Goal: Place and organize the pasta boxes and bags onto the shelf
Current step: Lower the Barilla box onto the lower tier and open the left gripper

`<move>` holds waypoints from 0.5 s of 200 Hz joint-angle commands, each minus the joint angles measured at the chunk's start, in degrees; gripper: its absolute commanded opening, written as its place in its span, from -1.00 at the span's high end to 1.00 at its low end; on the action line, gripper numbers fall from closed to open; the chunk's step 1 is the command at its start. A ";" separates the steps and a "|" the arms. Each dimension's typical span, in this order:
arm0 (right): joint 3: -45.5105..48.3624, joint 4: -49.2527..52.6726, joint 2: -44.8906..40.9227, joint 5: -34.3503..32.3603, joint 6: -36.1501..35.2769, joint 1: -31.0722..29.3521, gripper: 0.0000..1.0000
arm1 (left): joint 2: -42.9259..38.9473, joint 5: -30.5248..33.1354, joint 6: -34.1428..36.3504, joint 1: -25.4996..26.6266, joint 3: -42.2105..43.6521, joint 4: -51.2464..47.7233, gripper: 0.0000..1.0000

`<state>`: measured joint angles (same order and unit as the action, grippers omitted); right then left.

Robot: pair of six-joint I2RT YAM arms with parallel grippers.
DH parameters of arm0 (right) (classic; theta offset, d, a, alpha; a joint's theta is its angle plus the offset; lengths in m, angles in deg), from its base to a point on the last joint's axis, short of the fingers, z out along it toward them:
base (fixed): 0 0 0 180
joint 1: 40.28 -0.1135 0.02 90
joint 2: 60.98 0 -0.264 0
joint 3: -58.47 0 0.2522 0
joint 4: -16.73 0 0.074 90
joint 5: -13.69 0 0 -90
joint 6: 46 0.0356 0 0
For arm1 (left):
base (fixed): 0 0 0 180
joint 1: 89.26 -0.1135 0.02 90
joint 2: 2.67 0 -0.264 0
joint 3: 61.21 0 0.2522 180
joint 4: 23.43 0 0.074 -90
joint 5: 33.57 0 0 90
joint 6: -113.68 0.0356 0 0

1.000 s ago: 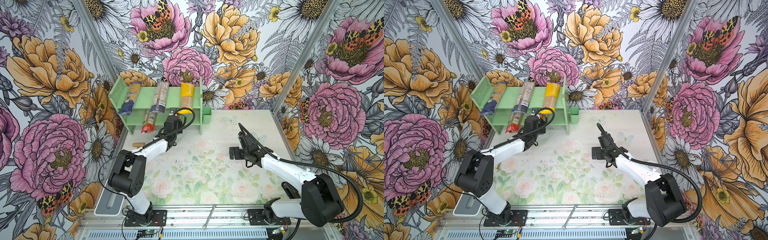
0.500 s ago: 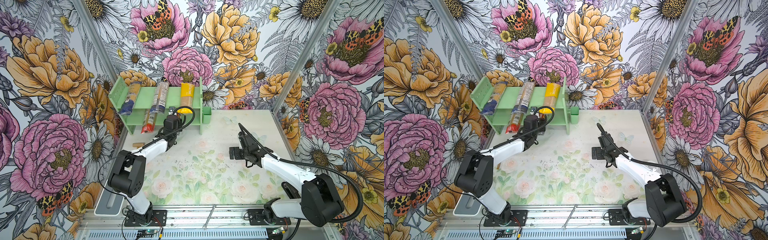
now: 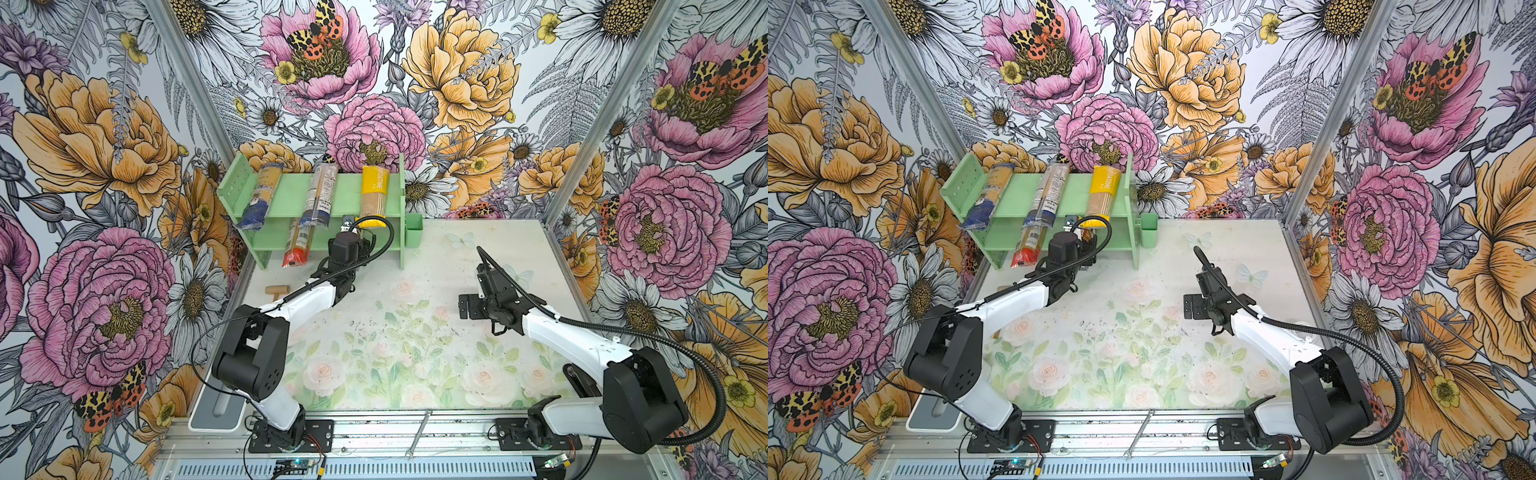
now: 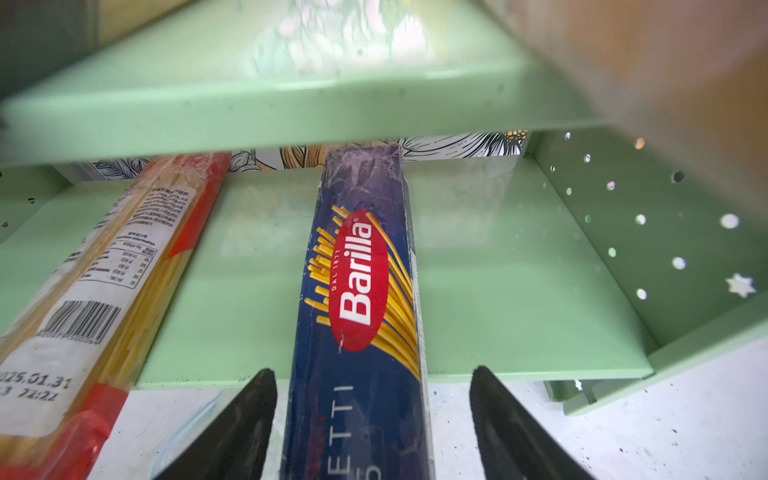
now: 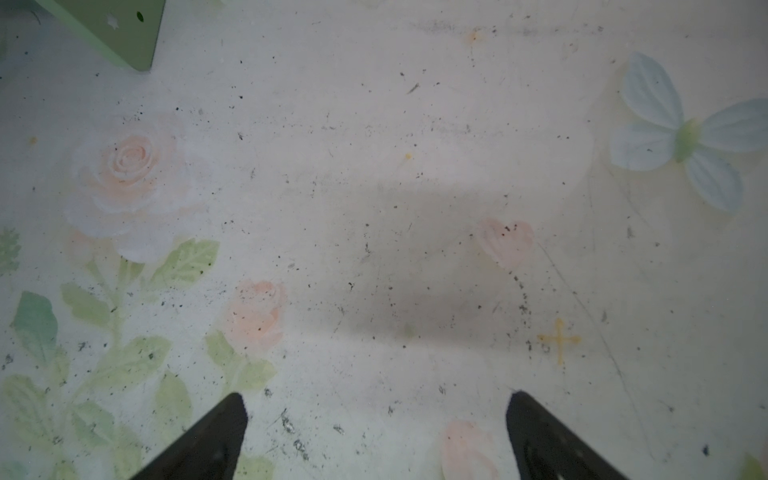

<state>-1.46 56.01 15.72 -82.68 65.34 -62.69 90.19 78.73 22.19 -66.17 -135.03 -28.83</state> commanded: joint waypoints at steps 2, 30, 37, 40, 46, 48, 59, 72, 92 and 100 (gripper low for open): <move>-0.37 0.45 -1.12 -1.01 -0.54 0.34 -0.99 | -3.49 1.34 0.88 0.52 1.80 -0.76 -0.52; -0.75 0.59 -1.37 -1.06 -0.72 0.39 -0.99 | -5.61 1.36 0.54 0.85 2.80 -2.86 -0.54; -0.84 0.68 -1.51 -1.13 -0.71 0.37 -0.99 | -6.14 1.34 0.45 0.92 2.83 -3.60 -0.53; -0.91 0.71 -1.49 -1.11 -0.70 0.36 -0.99 | -6.30 1.34 0.44 1.04 2.90 -3.83 -0.53; -1.02 0.76 -1.59 -1.17 -0.71 0.44 -0.99 | -6.66 1.40 0.44 1.18 3.13 -4.20 -0.54; -1.07 0.76 -1.59 -1.12 -0.74 0.44 -0.99 | -6.89 1.42 0.40 1.19 3.22 -4.35 -0.54; -1.23 0.85 -1.81 -1.04 -0.70 0.38 -0.99 | -7.83 1.69 0.21 1.57 4.02 -4.72 -0.54; -1.52 1.02 -2.15 -0.90 -0.78 0.37 -0.99 | -9.17 1.60 -0.21 1.82 5.10 -4.93 -0.56; -1.78 1.20 -2.78 -0.92 -1.17 0.43 -0.99 | -11.40 1.09 -0.76 2.31 6.89 -5.19 -0.59; -1.88 1.29 -3.14 -1.07 -1.48 0.39 -0.99 | -12.24 0.99 -0.92 2.47 7.42 -5.45 -0.60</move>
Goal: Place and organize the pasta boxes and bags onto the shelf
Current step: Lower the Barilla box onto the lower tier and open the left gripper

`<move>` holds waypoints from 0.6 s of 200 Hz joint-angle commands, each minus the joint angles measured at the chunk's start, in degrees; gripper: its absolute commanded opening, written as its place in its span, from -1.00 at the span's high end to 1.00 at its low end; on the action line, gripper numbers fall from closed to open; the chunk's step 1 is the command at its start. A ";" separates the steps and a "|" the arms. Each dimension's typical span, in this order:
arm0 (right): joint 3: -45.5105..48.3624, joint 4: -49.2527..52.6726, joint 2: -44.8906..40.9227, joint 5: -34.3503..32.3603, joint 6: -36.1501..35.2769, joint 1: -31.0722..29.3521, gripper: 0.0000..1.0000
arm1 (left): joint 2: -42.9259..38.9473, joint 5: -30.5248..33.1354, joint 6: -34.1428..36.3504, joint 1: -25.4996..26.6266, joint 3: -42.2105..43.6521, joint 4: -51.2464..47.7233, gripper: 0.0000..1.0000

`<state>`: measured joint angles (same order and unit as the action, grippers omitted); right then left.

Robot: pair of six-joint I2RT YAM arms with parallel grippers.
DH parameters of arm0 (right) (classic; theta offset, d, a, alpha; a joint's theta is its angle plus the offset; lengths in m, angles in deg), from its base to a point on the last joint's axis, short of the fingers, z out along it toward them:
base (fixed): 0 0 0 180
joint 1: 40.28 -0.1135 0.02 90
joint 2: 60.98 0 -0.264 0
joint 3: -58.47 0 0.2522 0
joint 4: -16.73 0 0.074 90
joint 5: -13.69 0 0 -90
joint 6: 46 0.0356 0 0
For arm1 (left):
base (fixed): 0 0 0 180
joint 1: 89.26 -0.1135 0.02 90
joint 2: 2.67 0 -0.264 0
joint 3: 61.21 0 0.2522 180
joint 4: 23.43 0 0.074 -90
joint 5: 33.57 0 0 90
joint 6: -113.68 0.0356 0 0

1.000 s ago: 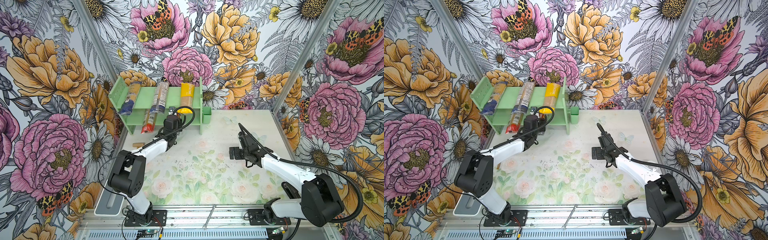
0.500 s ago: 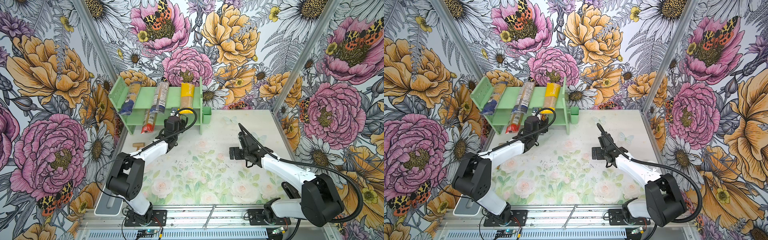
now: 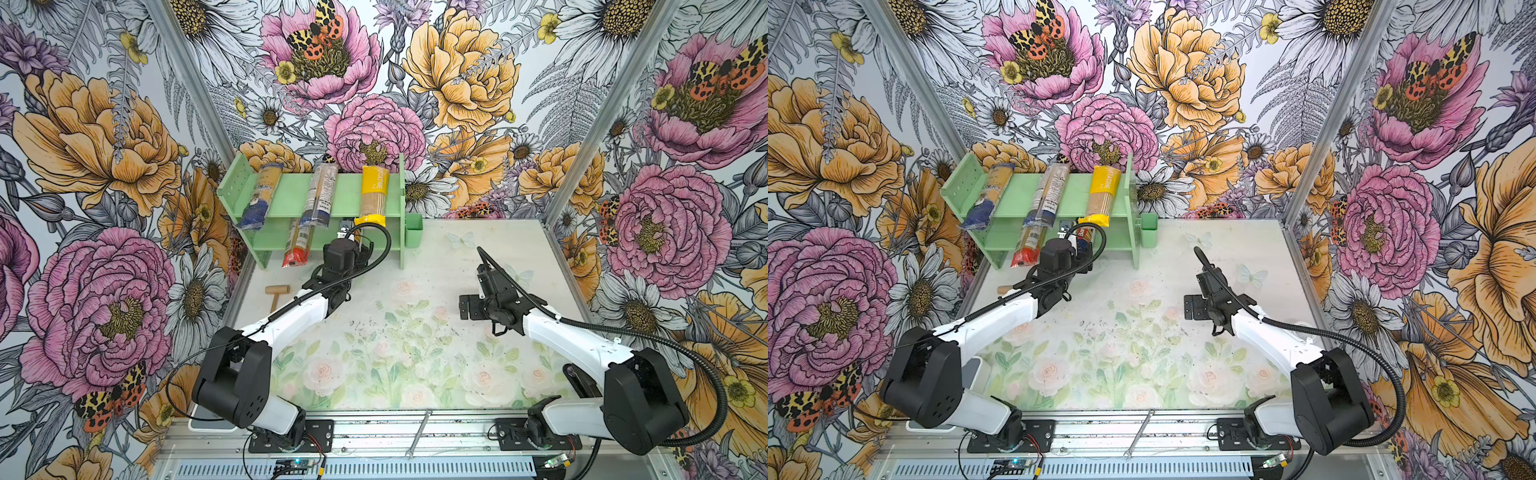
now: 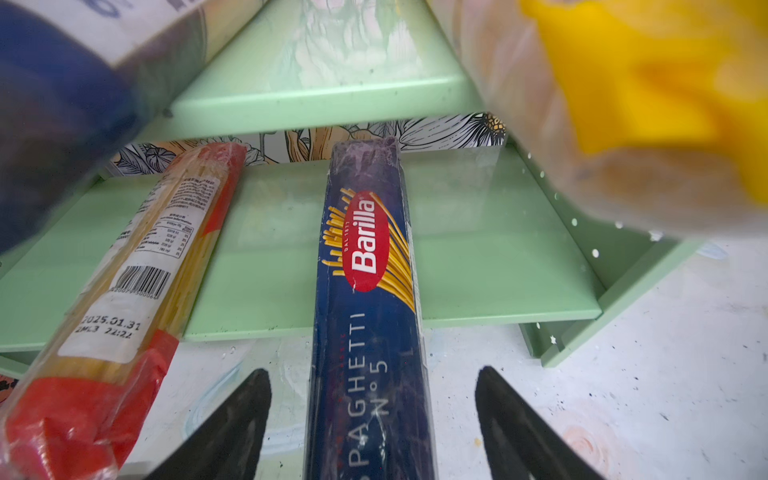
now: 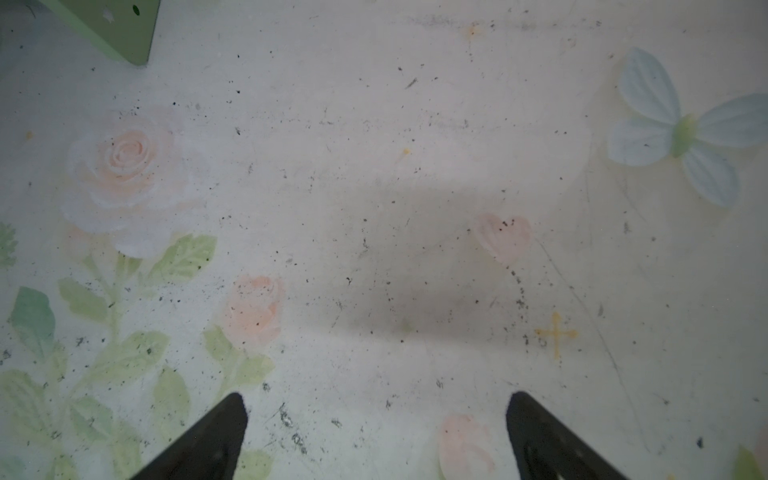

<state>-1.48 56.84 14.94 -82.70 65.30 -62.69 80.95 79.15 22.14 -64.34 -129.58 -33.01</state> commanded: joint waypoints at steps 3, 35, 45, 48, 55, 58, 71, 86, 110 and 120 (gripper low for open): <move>-1.87 0.52 -2.43 -1.07 -1.56 0.42 -0.99 | -3.32 0.57 -0.91 0.68 2.18 -1.43 -0.60; -2.39 1.29 -4.10 -1.74 -2.41 0.44 -0.99 | -6.76 0.40 -1.97 0.82 4.09 -2.98 -0.63; -2.49 1.48 -4.59 -1.91 -2.79 0.51 -0.99 | -7.75 0.39 -2.23 0.78 4.72 -3.31 -0.65; -2.56 1.48 -4.79 -1.95 -2.94 0.46 -0.99 | -8.03 0.39 -2.31 0.79 4.89 -3.45 -0.66; -2.76 1.61 -5.03 -2.07 -3.25 0.51 -0.99 | -8.59 0.39 -2.39 0.80 5.25 -3.74 -0.68; -2.84 1.77 -5.24 -2.12 -3.35 0.50 -0.99 | -8.86 0.46 -2.39 0.82 5.40 -3.97 -0.68; -3.18 1.97 -5.97 -2.22 -3.87 0.49 -0.99 | -9.83 0.61 -2.62 0.77 5.89 -4.68 -0.71; -3.50 1.97 -6.79 -2.13 -4.48 0.69 -0.99 | -11.03 0.61 -2.85 0.77 6.59 -5.39 -0.73; -4.06 2.06 -8.04 -2.59 -5.22 0.89 -0.99 | -13.22 0.49 -3.50 0.80 7.96 -6.02 -0.77; -4.35 2.20 -8.53 -2.49 -5.47 1.13 -0.99 | -14.15 0.48 -3.91 0.77 8.60 -6.16 -0.78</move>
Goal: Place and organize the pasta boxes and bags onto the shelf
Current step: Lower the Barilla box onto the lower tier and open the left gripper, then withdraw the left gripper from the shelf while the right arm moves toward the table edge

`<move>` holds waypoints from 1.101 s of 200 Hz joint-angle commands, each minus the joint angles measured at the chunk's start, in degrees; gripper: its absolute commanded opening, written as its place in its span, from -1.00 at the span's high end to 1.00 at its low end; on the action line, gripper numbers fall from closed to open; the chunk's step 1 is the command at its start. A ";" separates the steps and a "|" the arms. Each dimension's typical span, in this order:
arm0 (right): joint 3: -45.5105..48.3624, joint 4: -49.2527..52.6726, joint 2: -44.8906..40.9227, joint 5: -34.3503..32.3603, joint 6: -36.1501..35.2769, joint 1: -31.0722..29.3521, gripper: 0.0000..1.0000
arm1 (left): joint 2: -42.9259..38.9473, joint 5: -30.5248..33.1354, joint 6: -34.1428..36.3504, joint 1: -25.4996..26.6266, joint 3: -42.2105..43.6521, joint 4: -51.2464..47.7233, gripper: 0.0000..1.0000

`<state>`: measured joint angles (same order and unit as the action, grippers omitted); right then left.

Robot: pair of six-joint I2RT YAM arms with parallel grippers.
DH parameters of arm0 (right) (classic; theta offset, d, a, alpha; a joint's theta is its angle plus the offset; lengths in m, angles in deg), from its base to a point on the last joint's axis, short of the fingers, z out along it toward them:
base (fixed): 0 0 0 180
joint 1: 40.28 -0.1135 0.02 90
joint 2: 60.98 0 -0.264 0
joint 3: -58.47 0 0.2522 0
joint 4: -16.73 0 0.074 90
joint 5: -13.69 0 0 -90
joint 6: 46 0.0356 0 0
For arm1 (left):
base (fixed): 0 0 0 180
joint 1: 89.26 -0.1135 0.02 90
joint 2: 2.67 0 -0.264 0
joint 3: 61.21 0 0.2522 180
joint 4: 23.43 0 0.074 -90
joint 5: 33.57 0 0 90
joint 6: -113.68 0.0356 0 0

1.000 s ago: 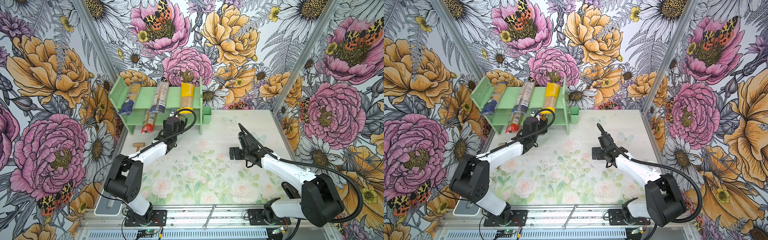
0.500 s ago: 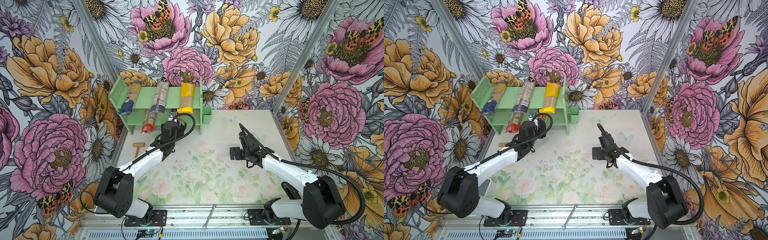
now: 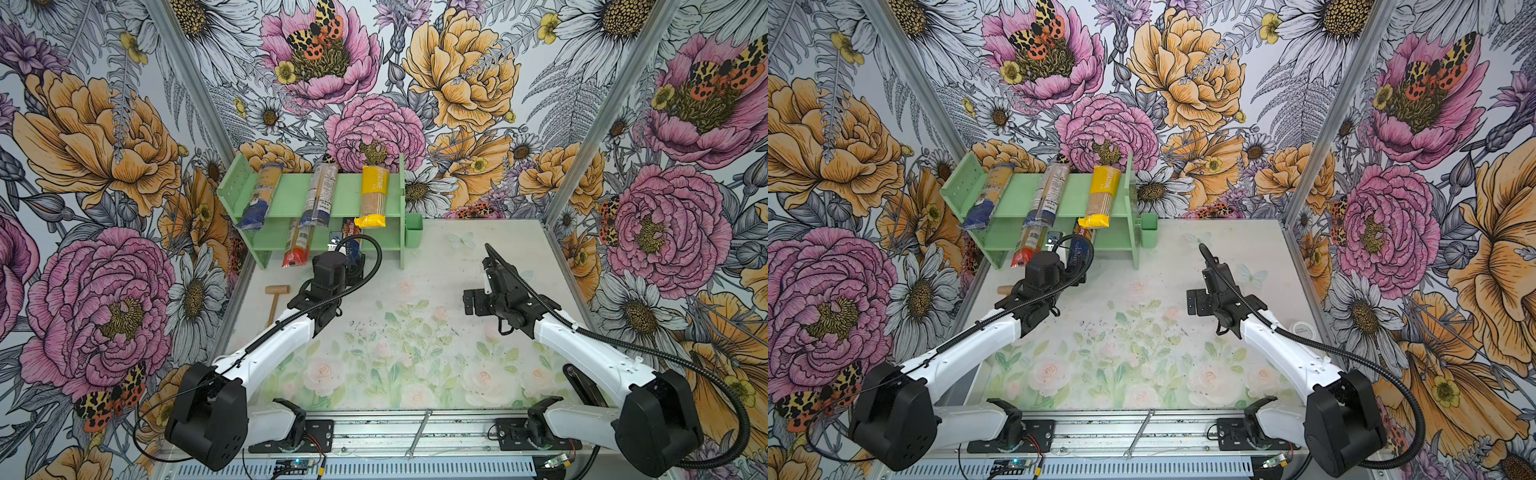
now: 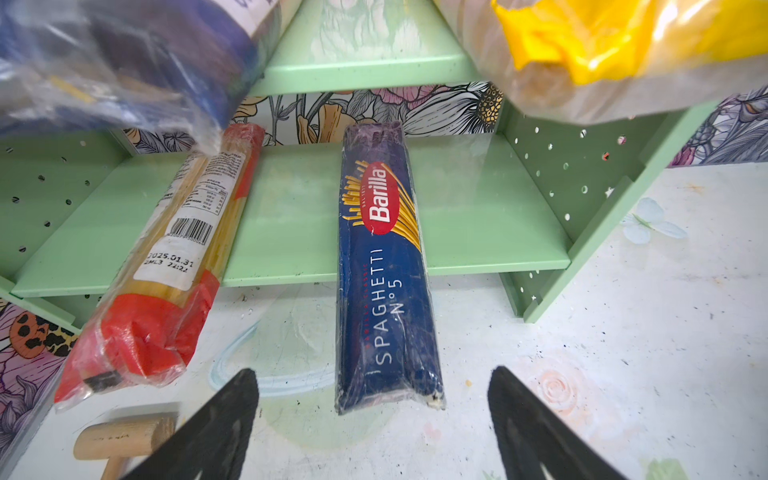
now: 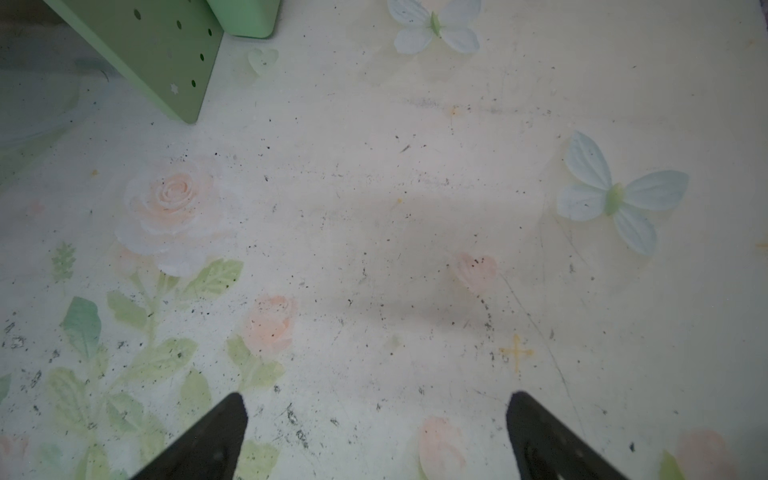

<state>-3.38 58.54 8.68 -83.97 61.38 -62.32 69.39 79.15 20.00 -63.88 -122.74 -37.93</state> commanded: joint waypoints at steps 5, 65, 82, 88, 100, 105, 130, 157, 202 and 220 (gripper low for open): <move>-2.67 0.54 -2.62 -1.05 -1.63 0.84 -0.99 | -3.06 0.44 -1.99 0.34 2.18 -1.24 -0.79; -4.65 0.56 -6.11 0.35 -3.23 1.50 -0.99 | -7.66 -0.26 -3.48 0.00 4.33 -2.68 -0.83; -5.05 0.61 -6.65 0.28 -4.14 1.87 -0.99 | -8.69 -0.57 -3.61 -0.14 4.80 -3.13 -0.85; -5.19 0.64 -6.69 0.41 -4.54 1.99 -0.99 | -9.06 -0.74 -3.61 -0.18 4.96 -3.30 -0.85; -5.51 0.66 -6.83 0.95 -5.40 2.42 -0.99 | -9.76 -1.15 -3.61 -0.37 5.36 -3.48 -0.87; -5.72 0.61 -6.78 1.44 -5.78 2.71 -0.99 | -10.07 -1.46 -3.61 -0.49 5.45 -3.67 -0.87; -6.78 0.80 -6.83 6.01 -8.40 4.17 -0.99 | -11.35 -3.77 -3.86 -1.32 6.02 -3.99 -0.90; -8.37 1.47 -6.39 9.99 -11.60 5.91 -0.99 | -12.43 -7.62 -4.51 -2.83 6.62 -3.75 -0.95; -9.94 1.66 -4.67 12.91 -16.48 8.69 -0.99 | -14.01 -8.79 -4.67 -3.65 6.86 -5.25 -0.98; -10.14 1.65 -3.81 12.98 -18.34 10.34 -0.99 | -14.31 -9.10 -4.43 -3.82 6.91 -5.91 -0.98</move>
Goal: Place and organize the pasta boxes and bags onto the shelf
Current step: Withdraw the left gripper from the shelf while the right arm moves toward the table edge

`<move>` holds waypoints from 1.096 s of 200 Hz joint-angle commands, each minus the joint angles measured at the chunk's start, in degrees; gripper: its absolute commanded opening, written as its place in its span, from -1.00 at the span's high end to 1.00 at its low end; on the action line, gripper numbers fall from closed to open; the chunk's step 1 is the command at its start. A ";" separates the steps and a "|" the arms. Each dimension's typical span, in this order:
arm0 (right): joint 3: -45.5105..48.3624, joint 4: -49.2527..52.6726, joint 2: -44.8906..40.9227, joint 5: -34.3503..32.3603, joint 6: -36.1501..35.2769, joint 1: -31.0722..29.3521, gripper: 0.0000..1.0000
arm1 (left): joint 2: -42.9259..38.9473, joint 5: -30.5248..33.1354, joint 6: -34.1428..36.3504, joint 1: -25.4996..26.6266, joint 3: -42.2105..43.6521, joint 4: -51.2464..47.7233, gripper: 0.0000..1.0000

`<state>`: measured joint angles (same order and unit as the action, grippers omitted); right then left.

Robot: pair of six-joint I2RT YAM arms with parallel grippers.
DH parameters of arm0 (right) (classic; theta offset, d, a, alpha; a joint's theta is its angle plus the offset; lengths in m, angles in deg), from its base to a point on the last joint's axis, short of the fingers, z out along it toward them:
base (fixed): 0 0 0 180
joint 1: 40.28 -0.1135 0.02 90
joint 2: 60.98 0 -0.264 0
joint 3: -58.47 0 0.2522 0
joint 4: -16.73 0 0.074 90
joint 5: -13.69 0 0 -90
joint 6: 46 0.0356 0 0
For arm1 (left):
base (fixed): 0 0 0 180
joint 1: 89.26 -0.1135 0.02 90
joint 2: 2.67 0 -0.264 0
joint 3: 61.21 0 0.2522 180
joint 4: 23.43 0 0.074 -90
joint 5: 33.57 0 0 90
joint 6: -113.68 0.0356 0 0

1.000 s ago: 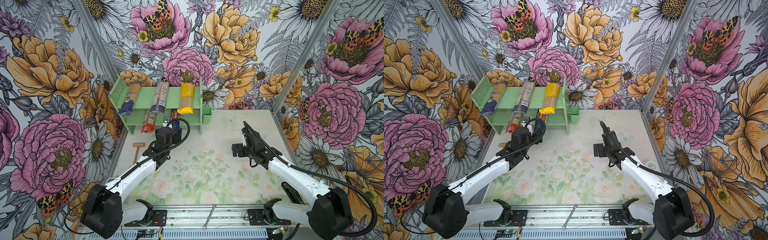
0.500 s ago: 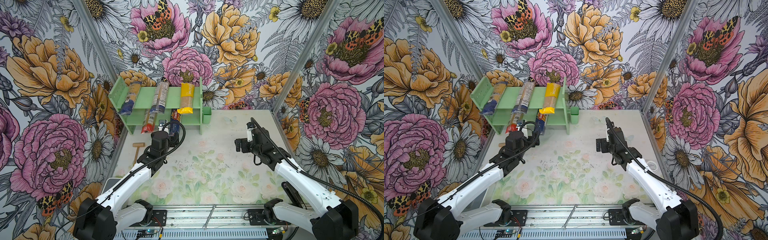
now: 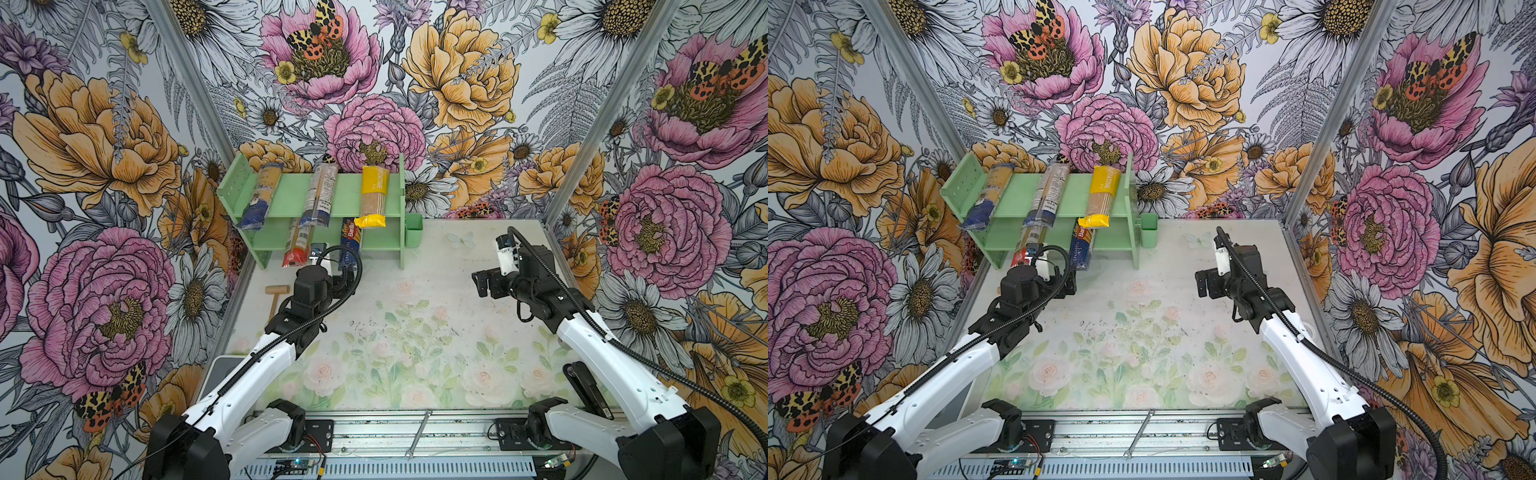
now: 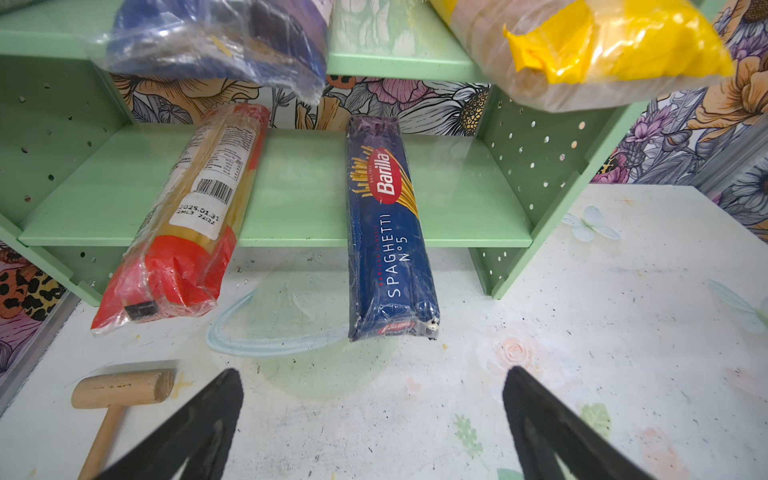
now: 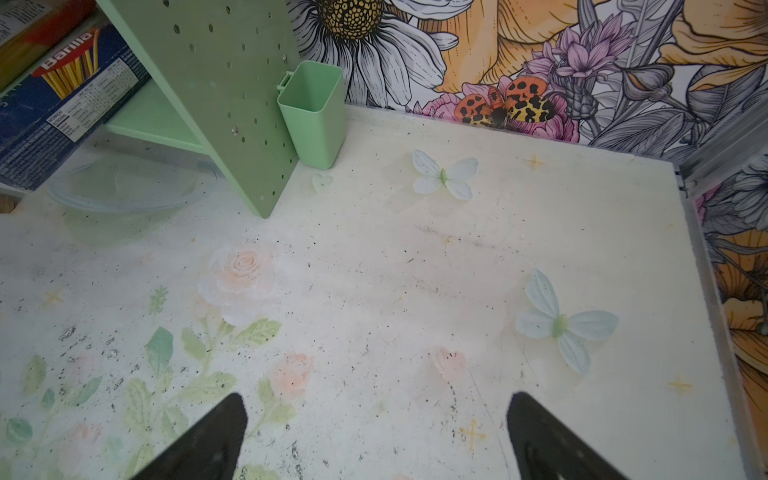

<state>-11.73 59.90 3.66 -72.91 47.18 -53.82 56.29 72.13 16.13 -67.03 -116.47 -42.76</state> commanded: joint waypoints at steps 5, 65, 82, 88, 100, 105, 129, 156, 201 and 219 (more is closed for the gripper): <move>-1.75 0.22 1.39 2.26 -4.47 2.52 -0.99 | -1.34 -2.30 -0.50 -0.73 0.63 -1.20 -0.98; -1.92 -0.16 2.74 4.90 -4.85 10.73 -0.99 | -1.80 -5.17 -0.37 -2.19 1.02 -0.25 -0.98; -1.62 -0.76 3.11 4.24 -5.18 11.99 -0.99 | -1.60 -5.77 -0.10 -2.79 1.21 0.17 -0.98; -1.44 -1.14 3.20 3.77 -5.00 12.42 -1.00 | -1.48 -5.78 -0.09 -3.10 1.46 0.46 -0.98; -0.88 -2.02 3.55 3.21 -4.91 13.16 -0.99 | -1.33 -6.32 -0.09 -3.95 1.76 1.00 -0.98; -0.57 -2.42 3.67 3.09 -4.94 13.36 -0.99 | -1.22 -6.60 -0.09 -4.25 1.92 1.27 -0.98; 1.25 -5.08 4.49 3.15 -4.35 13.98 -0.99 | -1.11 -7.89 -0.49 -6.01 2.32 1.76 -0.98; 3.06 -8.13 5.89 3.01 -3.64 14.02 -0.99 | -1.31 -8.23 -0.17 -7.52 2.67 2.37 -0.98; 8.49 -17.43 8.24 0.32 -2.23 14.02 -0.99 | -2.81 -13.02 -0.82 -12.45 5.26 6.42 -0.98; 10.87 -21.21 8.57 1.18 -2.17 14.05 -0.99 | -3.44 -13.24 -1.11 -14.47 5.74 6.71 -0.98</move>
<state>-3.19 46.52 11.72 -71.10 44.14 -40.03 54.50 61.99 16.09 -79.07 -111.73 -39.26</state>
